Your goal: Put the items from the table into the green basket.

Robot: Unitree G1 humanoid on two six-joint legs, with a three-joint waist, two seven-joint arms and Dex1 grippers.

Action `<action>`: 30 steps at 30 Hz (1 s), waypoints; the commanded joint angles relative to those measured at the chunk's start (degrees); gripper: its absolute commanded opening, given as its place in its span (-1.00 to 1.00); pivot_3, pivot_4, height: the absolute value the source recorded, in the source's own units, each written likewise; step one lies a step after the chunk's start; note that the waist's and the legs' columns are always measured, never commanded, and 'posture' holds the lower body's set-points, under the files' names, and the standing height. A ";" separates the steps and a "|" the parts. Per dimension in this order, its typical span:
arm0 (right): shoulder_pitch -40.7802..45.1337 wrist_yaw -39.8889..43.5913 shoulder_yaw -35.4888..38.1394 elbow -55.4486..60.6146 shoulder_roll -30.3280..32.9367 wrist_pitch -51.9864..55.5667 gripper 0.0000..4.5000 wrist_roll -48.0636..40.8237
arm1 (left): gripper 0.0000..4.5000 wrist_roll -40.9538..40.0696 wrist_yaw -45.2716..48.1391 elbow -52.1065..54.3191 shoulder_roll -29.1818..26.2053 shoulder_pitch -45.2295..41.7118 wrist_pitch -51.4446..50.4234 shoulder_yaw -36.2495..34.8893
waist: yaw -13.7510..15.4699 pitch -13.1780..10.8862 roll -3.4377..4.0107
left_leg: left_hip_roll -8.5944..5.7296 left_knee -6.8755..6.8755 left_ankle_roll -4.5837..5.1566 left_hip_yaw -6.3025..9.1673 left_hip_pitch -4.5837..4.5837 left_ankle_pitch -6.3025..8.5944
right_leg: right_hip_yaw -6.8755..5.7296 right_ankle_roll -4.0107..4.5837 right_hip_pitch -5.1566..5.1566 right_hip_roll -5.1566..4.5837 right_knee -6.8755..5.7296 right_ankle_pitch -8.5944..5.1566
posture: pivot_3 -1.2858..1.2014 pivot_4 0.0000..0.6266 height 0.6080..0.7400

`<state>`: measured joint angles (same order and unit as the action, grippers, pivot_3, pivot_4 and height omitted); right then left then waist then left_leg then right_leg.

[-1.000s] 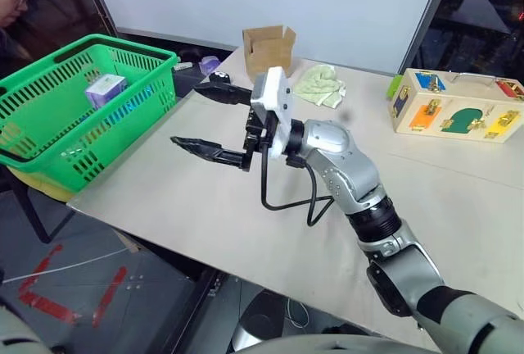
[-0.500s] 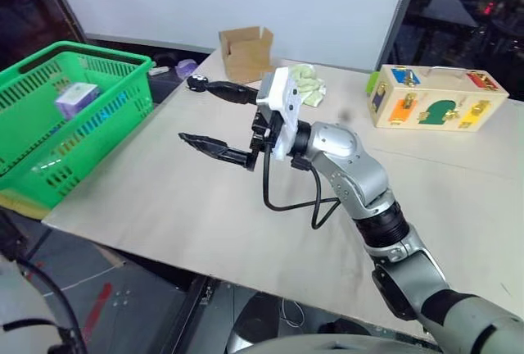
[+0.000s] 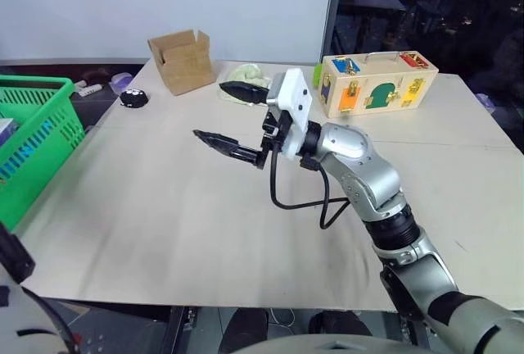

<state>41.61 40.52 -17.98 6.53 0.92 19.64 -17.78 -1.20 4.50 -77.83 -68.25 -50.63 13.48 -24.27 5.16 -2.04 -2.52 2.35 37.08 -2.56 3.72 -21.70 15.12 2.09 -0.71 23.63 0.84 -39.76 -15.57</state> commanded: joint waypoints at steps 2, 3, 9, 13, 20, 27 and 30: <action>1.18 0.09 0.56 1.52 -0.31 -0.77 1.00 -0.30 | 0.99 -3.68 3.59 2.44 -1.28 -0.26 2.60 -2.99 | 0.39 0.00 -0.01 | -0.01 0.02 0.00 0.00 0.00 0.00 | -0.01 0.00 -0.02 -0.01 -0.02 0.00 | 0.25 -1.00 1.00; 1.24 0.19 0.56 1.39 -0.33 -0.83 1.00 -0.29 | 0.99 -4.40 4.66 2.67 -1.05 -0.40 3.00 -3.50 | 0.62 0.01 -0.01 | -0.02 0.06 0.00 0.00 0.00 0.00 | -0.02 0.00 -0.05 -0.01 -0.02 0.00 | 0.25 -1.00 1.00; 0.39 1.41 1.02 1.46 2.13 -1.31 1.00 0.34 | 0.99 -17.78 28.39 16.36 7.56 -0.40 -3.50 -7.66 | 1.99 0.04 -0.05 | -0.04 0.19 -0.07 0.05 0.03 -0.06 | -0.13 0.00 -0.19 -0.05 -0.03 0.00 | 0.23 -1.00 1.00; -1.32 2.14 2.15 1.81 6.49 -0.75 1.00 1.47 | 0.99 -32.10 29.75 55.42 16.60 19.14 -25.00 -9.25 | 1.04 0.08 0.03 | -0.05 0.23 -0.09 -0.02 0.04 -0.07 | 0.01 0.01 -0.22 -0.10 -0.02 0.02 | 0.22 -1.00 1.00; -8.90 -2.66 7.35 5.39 16.11 4.66 1.00 3.83 | 0.99 -46.91 21.03 98.75 26.64 45.56 -47.79 -7.72 | -1.39 0.27 -0.10 | -0.12 0.16 -0.01 -0.20 0.04 -0.02 | 0.25 -0.03 -0.08 -0.60 -0.03 0.01 | 0.19 -1.00 1.00; -21.83 -8.08 15.47 17.34 24.07 12.27 1.00 3.58 | 0.99 -45.07 13.03 112.51 28.09 52.80 -55.30 -3.28 | -1.30 0.19 0.42 | -0.18 0.18 0.04 -0.15 0.20 -0.03 | 0.32 -0.03 -0.24 -0.20 -0.06 -0.01 | 0.12 -1.00 1.00; -29.23 -7.03 17.98 23.16 28.08 13.49 1.00 2.85 | 0.99 -47.25 13.49 114.74 26.69 56.18 -59.93 -2.58 | -2.20 0.02 0.70 | -0.16 0.12 0.04 -0.30 0.76 -0.02 | 0.48 -0.03 -0.73 -0.13 0.11 -0.05 | 0.09 -1.00 1.00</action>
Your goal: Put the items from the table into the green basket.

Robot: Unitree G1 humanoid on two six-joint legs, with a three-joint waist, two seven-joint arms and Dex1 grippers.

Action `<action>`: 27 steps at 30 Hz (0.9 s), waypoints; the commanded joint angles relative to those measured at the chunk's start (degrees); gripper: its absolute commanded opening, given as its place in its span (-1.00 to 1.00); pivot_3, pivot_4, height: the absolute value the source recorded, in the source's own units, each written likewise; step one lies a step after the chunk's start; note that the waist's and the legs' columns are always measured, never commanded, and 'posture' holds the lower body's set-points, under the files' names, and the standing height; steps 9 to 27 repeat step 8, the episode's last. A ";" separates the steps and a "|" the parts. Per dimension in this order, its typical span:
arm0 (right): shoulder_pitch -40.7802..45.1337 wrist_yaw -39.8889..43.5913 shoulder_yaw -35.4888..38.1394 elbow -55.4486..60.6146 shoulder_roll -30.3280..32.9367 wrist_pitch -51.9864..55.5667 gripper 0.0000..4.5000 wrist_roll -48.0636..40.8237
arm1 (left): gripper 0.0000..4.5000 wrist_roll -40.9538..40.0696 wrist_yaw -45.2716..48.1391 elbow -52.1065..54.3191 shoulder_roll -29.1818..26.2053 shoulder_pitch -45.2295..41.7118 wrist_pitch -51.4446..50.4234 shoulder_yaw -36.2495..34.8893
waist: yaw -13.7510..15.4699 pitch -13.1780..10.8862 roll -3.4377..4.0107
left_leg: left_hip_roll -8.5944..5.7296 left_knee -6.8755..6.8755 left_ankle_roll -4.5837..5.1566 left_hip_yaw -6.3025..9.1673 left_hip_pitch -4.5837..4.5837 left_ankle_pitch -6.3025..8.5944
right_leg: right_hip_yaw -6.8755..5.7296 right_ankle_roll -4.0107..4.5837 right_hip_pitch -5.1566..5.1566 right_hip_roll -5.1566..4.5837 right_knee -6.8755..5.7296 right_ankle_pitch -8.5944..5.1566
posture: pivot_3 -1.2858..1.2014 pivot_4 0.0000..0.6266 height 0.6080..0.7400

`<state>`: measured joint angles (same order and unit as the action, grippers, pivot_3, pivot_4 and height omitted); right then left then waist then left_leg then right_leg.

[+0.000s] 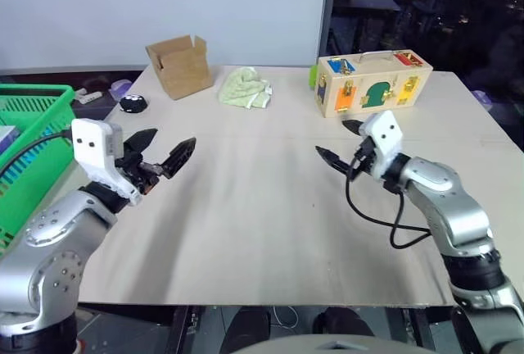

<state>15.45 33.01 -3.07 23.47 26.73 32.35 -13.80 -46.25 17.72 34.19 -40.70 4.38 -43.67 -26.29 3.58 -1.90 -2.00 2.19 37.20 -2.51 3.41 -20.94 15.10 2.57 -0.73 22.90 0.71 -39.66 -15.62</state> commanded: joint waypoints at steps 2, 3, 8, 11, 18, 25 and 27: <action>-9.70 1.67 6.38 10.51 5.32 2.19 1.00 -2.40 | 0.99 -4.44 3.08 3.22 -1.43 3.53 -3.89 -1.96 | -1.33 -0.14 0.21 | 0.05 -0.05 0.02 -0.08 0.25 0.01 | 0.09 -0.17 -0.29 0.07 0.28 -0.11 | 0.07 -0.99 1.00; -12.19 2.03 7.63 11.87 6.68 2.49 1.00 -2.38 | 0.99 -5.30 3.93 3.14 -1.76 4.30 -4.60 -2.50 | -1.41 -0.14 0.21 | 0.06 -0.04 0.02 -0.08 0.21 0.01 | 0.08 -0.19 -0.30 0.08 0.36 -0.12 | 0.06 -0.98 1.00; -19.43 2.22 13.09 15.24 10.23 4.27 1.00 -4.43 | 0.99 -6.13 6.78 2.12 -2.81 4.04 -4.83 -0.77 | -2.80 -0.36 0.53 | 0.07 -0.03 0.05 -0.14 0.21 0.04 | 0.17 -0.22 -0.45 0.09 0.68 -0.13 | 0.01 -0.93 1.00; -19.43 2.22 13.09 15.24 10.23 4.27 1.00 -4.43 | 0.99 -6.13 6.78 2.12 -2.81 4.04 -4.83 -0.77 | -2.80 -0.36 0.53 | 0.07 -0.03 0.05 -0.14 0.21 0.04 | 0.17 -0.22 -0.45 0.09 0.68 -0.13 | 0.01 -0.93 1.00; -19.43 2.22 13.09 15.24 10.23 4.27 1.00 -4.43 | 0.99 -6.13 6.78 2.12 -2.81 4.04 -4.83 -0.77 | -2.80 -0.36 0.53 | 0.07 -0.03 0.05 -0.14 0.21 0.04 | 0.17 -0.22 -0.45 0.09 0.68 -0.13 | 0.01 -0.93 1.00; -19.43 2.22 13.09 15.24 10.23 4.27 1.00 -4.43 | 0.99 -6.13 6.78 2.12 -2.81 4.04 -4.83 -0.77 | -2.80 -0.36 0.53 | 0.07 -0.03 0.05 -0.14 0.21 0.04 | 0.17 -0.22 -0.45 0.09 0.68 -0.13 | 0.01 -0.93 1.00; -19.43 2.22 13.09 15.24 10.23 4.27 1.00 -4.43 | 0.99 -6.13 6.78 2.12 -2.81 4.04 -4.83 -0.77 | -2.80 -0.36 0.53 | 0.07 -0.03 0.05 -0.14 0.21 0.04 | 0.17 -0.22 -0.45 0.09 0.68 -0.13 | 0.01 -0.93 1.00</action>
